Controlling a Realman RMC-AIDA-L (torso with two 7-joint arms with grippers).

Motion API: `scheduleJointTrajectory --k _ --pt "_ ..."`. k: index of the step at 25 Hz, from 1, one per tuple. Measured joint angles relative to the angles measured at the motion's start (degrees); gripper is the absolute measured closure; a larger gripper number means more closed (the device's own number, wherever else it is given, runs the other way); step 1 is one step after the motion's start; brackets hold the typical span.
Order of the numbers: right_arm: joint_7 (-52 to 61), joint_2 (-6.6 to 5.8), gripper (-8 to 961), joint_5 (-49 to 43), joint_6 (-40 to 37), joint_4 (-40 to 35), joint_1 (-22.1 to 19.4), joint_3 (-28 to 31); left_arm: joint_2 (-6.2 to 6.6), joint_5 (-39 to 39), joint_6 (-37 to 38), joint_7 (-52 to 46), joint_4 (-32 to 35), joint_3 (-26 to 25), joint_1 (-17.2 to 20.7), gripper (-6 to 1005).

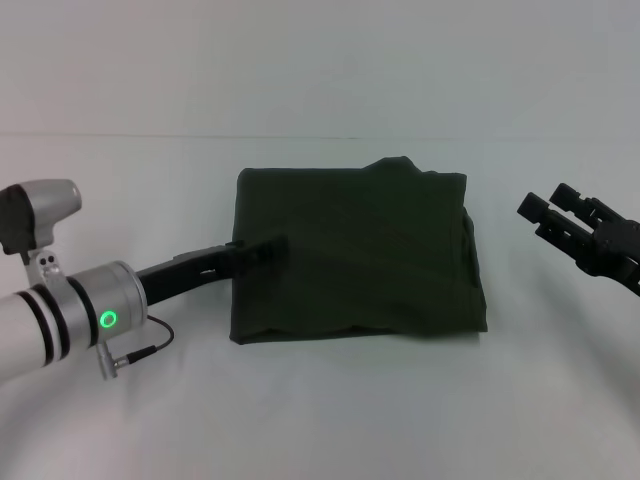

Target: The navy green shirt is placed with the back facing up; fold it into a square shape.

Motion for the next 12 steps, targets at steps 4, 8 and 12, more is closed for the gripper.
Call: scheduleJointTrajectory --k 4,8,12 --pt "0.0 0.00 178 0.0 0.0 0.0 0.1 -0.3 -0.10 0.0 -0.8 3.9 -1.3 0.4 -0.4 149" --pt "0.0 0.00 179 0.0 0.0 0.0 0.1 -0.3 -0.12 0.3 -0.9 4.7 -1.3 0.7 -0.3 65" --pt "0.0 0.00 179 0.0 -0.1 0.0 0.1 -0.3 -0.05 0.7 -1.8 5.8 -1.3 1.3 -0.1 65"
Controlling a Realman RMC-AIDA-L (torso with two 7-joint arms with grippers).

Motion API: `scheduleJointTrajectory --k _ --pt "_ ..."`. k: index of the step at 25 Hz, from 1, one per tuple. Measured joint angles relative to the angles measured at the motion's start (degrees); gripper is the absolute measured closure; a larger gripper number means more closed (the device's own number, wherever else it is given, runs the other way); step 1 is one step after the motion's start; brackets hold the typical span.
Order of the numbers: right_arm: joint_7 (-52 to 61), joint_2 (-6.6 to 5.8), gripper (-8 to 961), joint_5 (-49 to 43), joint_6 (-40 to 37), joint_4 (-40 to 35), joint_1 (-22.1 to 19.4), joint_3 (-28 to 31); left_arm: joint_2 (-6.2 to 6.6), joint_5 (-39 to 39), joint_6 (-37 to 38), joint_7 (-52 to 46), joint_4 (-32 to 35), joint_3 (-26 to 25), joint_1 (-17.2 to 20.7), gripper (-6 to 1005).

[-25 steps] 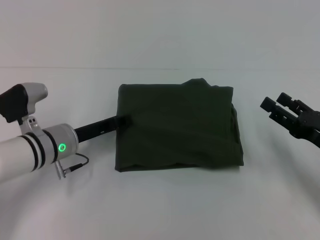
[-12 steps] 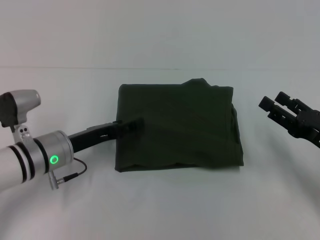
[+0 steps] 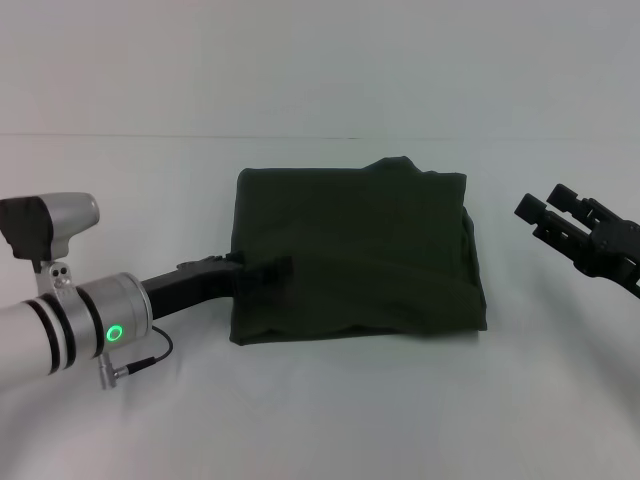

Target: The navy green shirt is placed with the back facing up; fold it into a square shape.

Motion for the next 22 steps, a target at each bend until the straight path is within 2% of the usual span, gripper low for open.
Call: scheduleJointTrajectory --k 4,7,11,15,22 --pt "0.0 0.00 179 0.0 0.0 0.0 0.0 0.0 -0.07 -0.2 1.4 6.4 0.0 0.0 0.3 65" --pt "0.0 0.00 179 0.0 0.0 0.0 0.0 -0.1 -0.28 -1.8 4.1 15.6 -0.1 -0.4 0.8 65" --pt "0.0 0.00 178 0.0 -0.1 0.0 0.0 -0.1 -0.33 -4.7 6.7 23.3 -1.4 -0.5 1.0 65" --pt "0.0 0.08 178 0.0 -0.1 0.0 -0.1 -0.5 -0.30 -5.2 6.6 26.3 -3.2 -0.1 0.8 65" --pt "0.0 0.09 179 0.0 -0.3 0.0 -0.3 -0.8 -0.17 -4.8 1.4 27.3 -5.9 0.1 0.3 65"
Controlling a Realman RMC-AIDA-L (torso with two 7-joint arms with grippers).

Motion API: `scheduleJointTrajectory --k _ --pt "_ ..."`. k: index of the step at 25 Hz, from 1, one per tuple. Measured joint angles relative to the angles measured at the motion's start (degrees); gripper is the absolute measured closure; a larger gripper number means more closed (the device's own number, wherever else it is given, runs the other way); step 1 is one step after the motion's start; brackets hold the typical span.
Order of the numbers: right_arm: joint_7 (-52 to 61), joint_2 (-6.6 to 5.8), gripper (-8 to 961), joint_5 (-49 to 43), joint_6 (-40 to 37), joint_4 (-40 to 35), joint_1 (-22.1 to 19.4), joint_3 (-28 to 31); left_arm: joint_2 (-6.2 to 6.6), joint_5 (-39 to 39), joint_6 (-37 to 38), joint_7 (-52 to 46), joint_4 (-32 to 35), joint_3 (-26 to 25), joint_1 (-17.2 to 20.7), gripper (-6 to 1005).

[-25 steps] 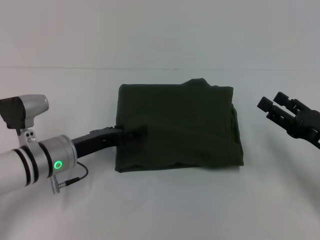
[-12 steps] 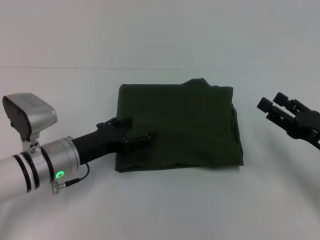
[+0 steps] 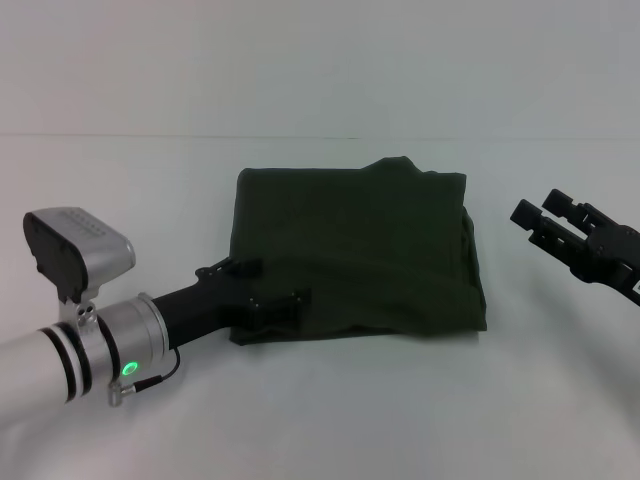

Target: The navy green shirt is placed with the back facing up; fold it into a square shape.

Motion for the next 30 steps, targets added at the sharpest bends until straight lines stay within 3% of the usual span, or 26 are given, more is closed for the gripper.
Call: scheduleJointTrajectory --k 10,20,30 --pt "0.0 0.00 178 0.0 0.0 0.0 0.1 0.0 -0.01 0.3 1.7 -0.5 -1.0 0.0 1.0 65" --pt "-5.5 -0.30 175 -0.9 -1.3 -0.8 -0.6 -1.6 0.09 -0.3 12.3 0.0 0.6 -3.1 2.0 65" --pt "-21.5 0.09 172 -14.1 -7.3 -0.2 -2.6 -2.4 -0.03 1.5 28.8 9.3 6.6 -4.4 10.9 65"
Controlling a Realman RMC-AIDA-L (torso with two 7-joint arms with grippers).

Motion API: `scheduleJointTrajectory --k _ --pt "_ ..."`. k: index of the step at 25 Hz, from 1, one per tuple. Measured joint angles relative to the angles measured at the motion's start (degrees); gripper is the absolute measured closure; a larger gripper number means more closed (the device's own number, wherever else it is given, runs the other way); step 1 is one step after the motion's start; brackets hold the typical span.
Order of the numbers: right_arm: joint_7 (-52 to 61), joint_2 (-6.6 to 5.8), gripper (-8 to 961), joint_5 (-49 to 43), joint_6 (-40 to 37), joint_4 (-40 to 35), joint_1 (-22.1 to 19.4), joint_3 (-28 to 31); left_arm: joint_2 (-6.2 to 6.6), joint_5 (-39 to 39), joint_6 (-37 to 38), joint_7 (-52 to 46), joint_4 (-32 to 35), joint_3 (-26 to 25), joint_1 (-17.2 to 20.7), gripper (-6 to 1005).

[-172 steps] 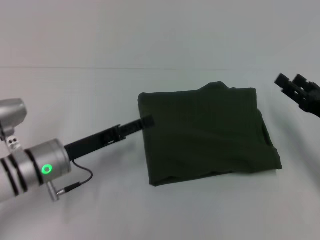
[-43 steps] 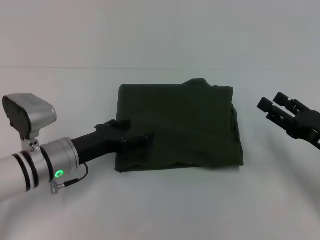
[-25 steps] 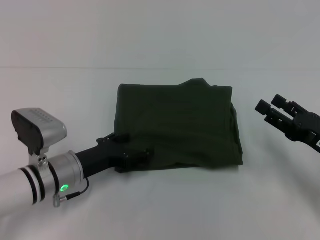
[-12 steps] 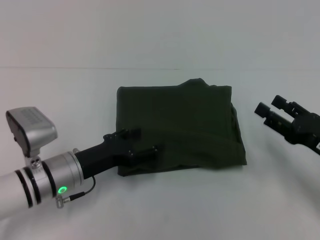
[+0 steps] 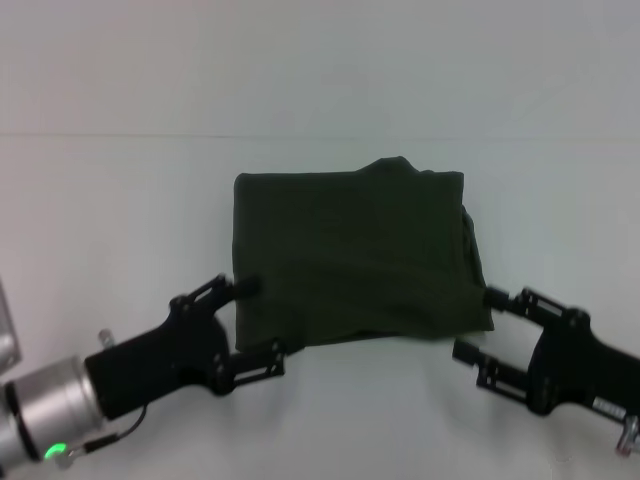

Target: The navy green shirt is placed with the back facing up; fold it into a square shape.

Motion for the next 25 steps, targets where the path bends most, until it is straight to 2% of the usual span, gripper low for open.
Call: scheduleJointTrajectory --k 4,6,14,25 --pt "-4.5 -0.01 170 -1.3 1.3 3.6 -1.0 0.2 -0.01 2.9 -0.7 0.4 0.7 -1.7 3.4 65" --pt "-5.6 -0.01 170 -1.2 3.0 4.8 -1.4 0.5 0.01 6.0 -1.9 1.0 0.5 -4.3 4.8 65" --pt "-6.0 0.08 167 -1.2 7.3 6.2 -1.9 0.7 0.12 9.1 -2.8 1.3 0.2 -6.8 5.4 65" --pt "-6.1 0.13 166 -1.4 7.7 6.3 -1.6 0.3 0.16 8.7 -2.3 1.3 0.2 -7.4 5.4 65"
